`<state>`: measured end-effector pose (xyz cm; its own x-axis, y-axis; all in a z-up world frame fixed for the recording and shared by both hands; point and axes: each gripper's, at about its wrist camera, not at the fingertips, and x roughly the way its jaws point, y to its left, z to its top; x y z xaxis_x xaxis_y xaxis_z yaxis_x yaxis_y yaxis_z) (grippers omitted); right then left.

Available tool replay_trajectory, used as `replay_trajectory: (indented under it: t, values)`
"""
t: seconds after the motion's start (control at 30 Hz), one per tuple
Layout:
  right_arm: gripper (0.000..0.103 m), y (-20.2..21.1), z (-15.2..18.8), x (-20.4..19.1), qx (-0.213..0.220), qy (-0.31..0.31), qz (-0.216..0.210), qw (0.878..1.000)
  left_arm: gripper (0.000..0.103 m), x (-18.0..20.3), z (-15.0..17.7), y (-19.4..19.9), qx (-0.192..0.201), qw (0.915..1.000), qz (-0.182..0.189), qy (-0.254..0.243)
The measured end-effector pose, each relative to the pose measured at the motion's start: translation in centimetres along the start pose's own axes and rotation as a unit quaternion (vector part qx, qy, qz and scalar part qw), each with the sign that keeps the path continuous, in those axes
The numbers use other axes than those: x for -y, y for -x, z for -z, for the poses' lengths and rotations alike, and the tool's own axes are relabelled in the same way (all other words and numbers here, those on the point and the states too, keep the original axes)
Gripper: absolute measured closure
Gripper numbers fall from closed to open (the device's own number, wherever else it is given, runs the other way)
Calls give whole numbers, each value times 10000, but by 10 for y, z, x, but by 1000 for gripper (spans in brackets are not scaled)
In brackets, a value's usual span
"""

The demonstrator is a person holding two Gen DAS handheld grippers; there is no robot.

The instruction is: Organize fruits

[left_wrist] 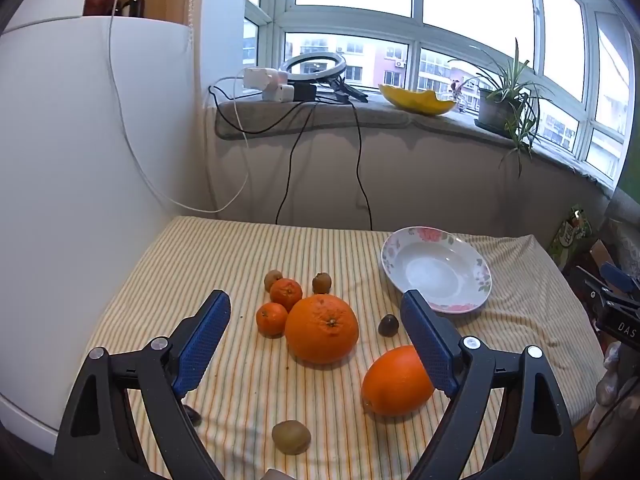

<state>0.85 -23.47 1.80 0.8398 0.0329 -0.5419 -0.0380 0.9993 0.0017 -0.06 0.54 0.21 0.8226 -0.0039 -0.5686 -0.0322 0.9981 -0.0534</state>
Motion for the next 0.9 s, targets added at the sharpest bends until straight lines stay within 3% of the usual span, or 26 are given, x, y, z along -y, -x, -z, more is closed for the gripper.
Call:
replay_trajectory:
  t: [0.9]
  values:
    - [0,-10,-1,2,-72,-18,-53,10000,16,-2,1,0,13,10000,44,30]
